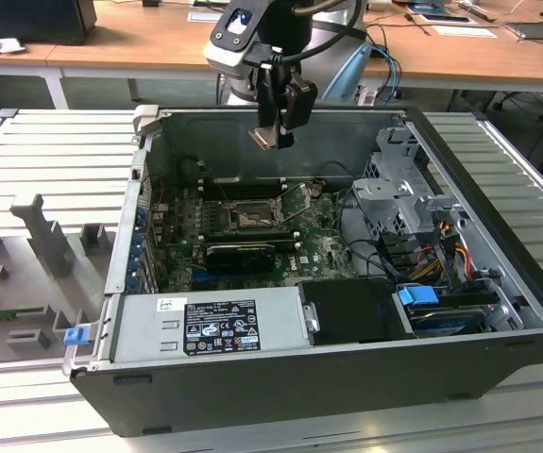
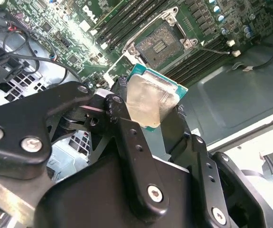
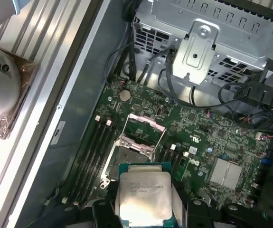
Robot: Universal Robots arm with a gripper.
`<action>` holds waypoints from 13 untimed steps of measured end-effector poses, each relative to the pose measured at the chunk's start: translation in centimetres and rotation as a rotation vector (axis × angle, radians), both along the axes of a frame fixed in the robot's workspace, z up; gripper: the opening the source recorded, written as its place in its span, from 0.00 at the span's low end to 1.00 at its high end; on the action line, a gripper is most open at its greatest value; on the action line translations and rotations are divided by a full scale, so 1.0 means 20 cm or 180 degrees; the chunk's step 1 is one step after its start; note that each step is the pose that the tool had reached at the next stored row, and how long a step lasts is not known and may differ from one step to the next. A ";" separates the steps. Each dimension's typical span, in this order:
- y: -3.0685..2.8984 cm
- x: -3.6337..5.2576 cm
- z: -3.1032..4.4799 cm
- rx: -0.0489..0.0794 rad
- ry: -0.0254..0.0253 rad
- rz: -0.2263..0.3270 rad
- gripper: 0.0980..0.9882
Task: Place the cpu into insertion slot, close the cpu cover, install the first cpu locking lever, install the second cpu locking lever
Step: 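Place the cpu into insertion slot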
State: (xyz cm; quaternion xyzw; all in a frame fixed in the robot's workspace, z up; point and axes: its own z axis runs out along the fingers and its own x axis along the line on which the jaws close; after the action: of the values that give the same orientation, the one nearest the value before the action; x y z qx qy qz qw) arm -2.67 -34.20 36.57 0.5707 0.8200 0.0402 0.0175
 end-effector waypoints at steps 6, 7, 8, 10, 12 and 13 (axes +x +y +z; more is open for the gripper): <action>0.000 0.000 0.000 -0.0003 0.0000 -0.0276 0.48; 0.000 0.000 0.000 -0.0003 0.0000 -0.0300 0.48; 0.000 0.000 -0.001 -0.0003 0.0000 -0.0362 0.48; 0.000 0.000 -0.002 -0.0004 0.0000 -0.0431 0.48; 0.000 0.000 -0.009 -0.0004 0.0000 -0.0445 0.48; 0.000 0.000 -0.021 -0.0004 0.0000 -0.0446 0.48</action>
State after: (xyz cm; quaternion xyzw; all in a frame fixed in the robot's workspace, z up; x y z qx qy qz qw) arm -2.67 -34.20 36.16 0.6267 0.7781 0.0384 0.0206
